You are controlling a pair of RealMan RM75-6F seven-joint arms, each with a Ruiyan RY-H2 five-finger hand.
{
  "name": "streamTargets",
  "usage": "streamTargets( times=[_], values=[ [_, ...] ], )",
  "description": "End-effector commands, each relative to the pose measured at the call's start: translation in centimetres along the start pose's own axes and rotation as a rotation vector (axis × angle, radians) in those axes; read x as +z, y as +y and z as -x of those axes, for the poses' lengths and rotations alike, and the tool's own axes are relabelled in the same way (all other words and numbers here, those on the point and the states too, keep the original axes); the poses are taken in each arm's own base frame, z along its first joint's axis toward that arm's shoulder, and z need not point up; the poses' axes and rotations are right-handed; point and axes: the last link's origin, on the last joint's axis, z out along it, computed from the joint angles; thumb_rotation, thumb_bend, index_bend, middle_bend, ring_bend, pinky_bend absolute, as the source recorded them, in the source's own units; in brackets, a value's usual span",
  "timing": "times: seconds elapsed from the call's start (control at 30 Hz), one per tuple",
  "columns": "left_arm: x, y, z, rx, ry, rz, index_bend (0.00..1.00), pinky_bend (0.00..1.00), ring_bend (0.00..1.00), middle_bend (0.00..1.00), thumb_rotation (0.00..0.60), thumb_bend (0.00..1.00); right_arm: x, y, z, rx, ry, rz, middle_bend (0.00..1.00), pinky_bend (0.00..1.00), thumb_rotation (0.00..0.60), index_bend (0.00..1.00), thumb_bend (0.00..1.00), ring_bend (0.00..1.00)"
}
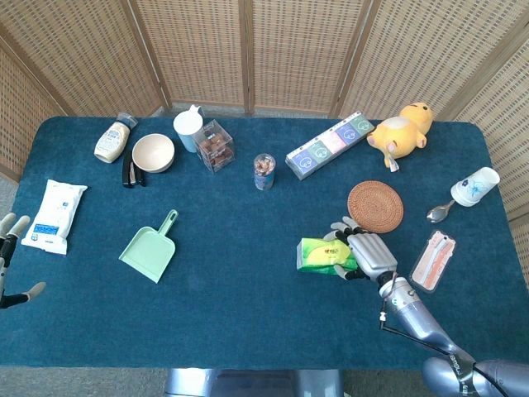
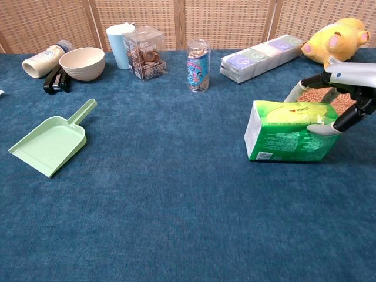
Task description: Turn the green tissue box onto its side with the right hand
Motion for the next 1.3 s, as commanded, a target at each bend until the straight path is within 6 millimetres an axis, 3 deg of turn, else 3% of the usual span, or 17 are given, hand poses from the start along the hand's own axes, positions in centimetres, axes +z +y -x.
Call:
streamTargets(
  times=[0.03, 0.2, 0.33, 0.53, 0.6, 0.63, 0.73, 0.8, 0.93, 1.07, 1.2, 1.3],
  values=[
    [0.0, 0.0, 0.0, -0.001, 0.0, 0.0, 0.0, 0.0, 0.0, 0.0, 0.6, 0.0, -0.2, -0.1, 0.0, 0.015, -0.007, -0.008, 0.35, 0.44, 0.6, 0.46, 0.48, 0.22],
    [0.0, -0.1, -0.1, -0.004, 0.001, -0.003, 0.0, 0.0, 0.0, 0.0, 0.6, 0.0, -0.9, -0.9, -0.5, 0.053, -0.053, -0.03, 0.41, 0.51, 0.6, 0.54, 0.52, 0.29],
    [0.0, 0.0, 0.0, -0.003, -0.004, 0.001, 0.0, 0.0, 0.0, 0.0, 0.6, 0.0, -1.5, -2.1, -1.6, 0.134, -0.19, -0.034, 0.44, 0.55, 0.6, 0.59, 0.52, 0.33],
    [0.0, 0.0, 0.0, -0.003, -0.007, 0.002, 0.0, 0.0, 0.0, 0.0, 0.6, 0.0, -0.5, -2.3, -2.9, 0.142, -0.305, -0.01, 0.47, 0.56, 0.6, 0.62, 0.53, 0.36],
    [0.0, 0.0, 0.0, -0.002, -0.007, 0.001, 0.0, 0.0, 0.0, 0.0, 0.6, 0.0, 0.1, -2.1, -3.0, 0.12, -0.314, 0.001, 0.44, 0.55, 0.6, 0.57, 0.52, 0.35],
    [0.0, 0.0, 0.0, -0.001, -0.007, 0.0, 0.0, 0.0, 0.0, 0.0, 0.6, 0.0, 0.4, -2.0, -3.0, 0.11, -0.315, 0.005, 0.39, 0.53, 0.6, 0.49, 0.51, 0.31],
    [0.0, 0.0, 0.0, -0.002, -0.006, -0.003, 0.0, 0.0, 0.0, 0.0, 0.6, 0.0, 1.4, -1.4, -2.9, 0.062, -0.302, 0.03, 0.1, 0.37, 0.6, 0.12, 0.43, 0.09],
    [0.0, 0.0, 0.0, -0.002, -0.004, -0.003, 0.0, 0.0, 0.0, 0.0, 0.6, 0.0, 2.0, -1.2, -2.9, 0.04, -0.277, 0.045, 0.0, 0.28, 0.6, 0.01, 0.38, 0.01],
    [0.0, -0.1, 0.0, -0.002, -0.003, -0.003, 0.0, 0.0, 0.0, 0.0, 0.6, 0.0, 2.8, -1.2, -3.5, 0.026, -0.188, 0.064, 0.0, 0.22, 0.6, 0.0, 0.29, 0.0],
    [0.0, -0.1, 0.0, -0.003, -0.004, -0.002, 0.0, 0.0, 0.0, 0.0, 0.6, 0.0, 3.2, -1.1, -4.2, -0.001, -0.102, 0.079, 0.0, 0.2, 0.6, 0.0, 0.27, 0.0],
    [0.0, -0.1, -0.1, -0.007, 0.001, -0.004, 0.0, 0.0, 0.0, 0.0, 0.6, 0.0, 2.5, -1.4, -4.7, 0.023, -0.057, 0.073, 0.0, 0.19, 0.6, 0.0, 0.26, 0.0],
    [0.0, -0.1, -0.2, -0.009, 0.002, -0.003, 0.0, 0.0, 0.0, 0.0, 0.6, 0.0, 1.2, -1.6, -5.1, 0.025, -0.004, 0.037, 0.0, 0.19, 0.6, 0.0, 0.15, 0.0]
  ],
)
